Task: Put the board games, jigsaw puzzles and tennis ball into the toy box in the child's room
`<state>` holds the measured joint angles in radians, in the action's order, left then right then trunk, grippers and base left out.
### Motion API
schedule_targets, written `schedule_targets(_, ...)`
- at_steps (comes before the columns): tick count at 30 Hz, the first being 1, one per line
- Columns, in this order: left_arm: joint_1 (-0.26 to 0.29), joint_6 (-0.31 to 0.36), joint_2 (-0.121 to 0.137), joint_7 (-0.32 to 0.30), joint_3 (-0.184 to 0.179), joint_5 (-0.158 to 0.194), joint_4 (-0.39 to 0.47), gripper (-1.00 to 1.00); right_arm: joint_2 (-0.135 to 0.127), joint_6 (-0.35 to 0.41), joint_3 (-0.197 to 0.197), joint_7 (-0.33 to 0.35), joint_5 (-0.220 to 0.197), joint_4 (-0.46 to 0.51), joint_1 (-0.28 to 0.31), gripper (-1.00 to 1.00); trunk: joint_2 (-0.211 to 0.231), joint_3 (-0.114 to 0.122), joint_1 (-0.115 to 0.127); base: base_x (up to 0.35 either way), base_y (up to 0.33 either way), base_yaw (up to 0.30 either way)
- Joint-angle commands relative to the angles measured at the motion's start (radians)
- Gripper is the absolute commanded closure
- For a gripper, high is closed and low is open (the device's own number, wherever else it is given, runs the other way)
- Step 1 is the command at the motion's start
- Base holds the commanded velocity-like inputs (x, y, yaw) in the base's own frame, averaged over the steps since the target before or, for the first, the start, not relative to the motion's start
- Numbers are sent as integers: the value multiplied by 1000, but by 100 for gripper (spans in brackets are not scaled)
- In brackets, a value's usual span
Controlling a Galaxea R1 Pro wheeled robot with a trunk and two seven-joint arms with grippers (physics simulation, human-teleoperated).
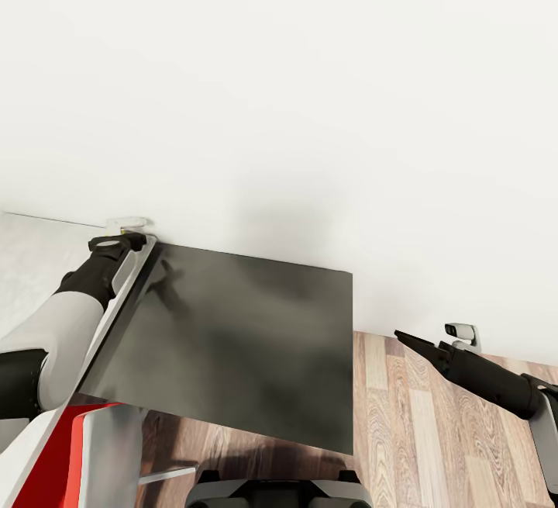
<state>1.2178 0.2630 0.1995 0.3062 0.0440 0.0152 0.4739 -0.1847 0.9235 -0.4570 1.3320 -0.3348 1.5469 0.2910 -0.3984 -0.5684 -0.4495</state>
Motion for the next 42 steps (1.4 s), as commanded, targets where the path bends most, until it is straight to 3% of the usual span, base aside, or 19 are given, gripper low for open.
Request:
schedule_targets(1,0,5,0,2,1,2,2,100,0,7,-1,1,-3,0,0,-100,-2,-1,-1,0,0,0)
schedule_targets(28,0,7,-2,2,0,2,2,100,-1,7,-1,1,-3,1,0,-100,-2,-1,-1,0,0,0)
schedule_targets(42,0,18,0,-2,4,3,2,100,-2,7,-2,1,-3,-1,0,-100,-2,19,-1,0,0,-68)
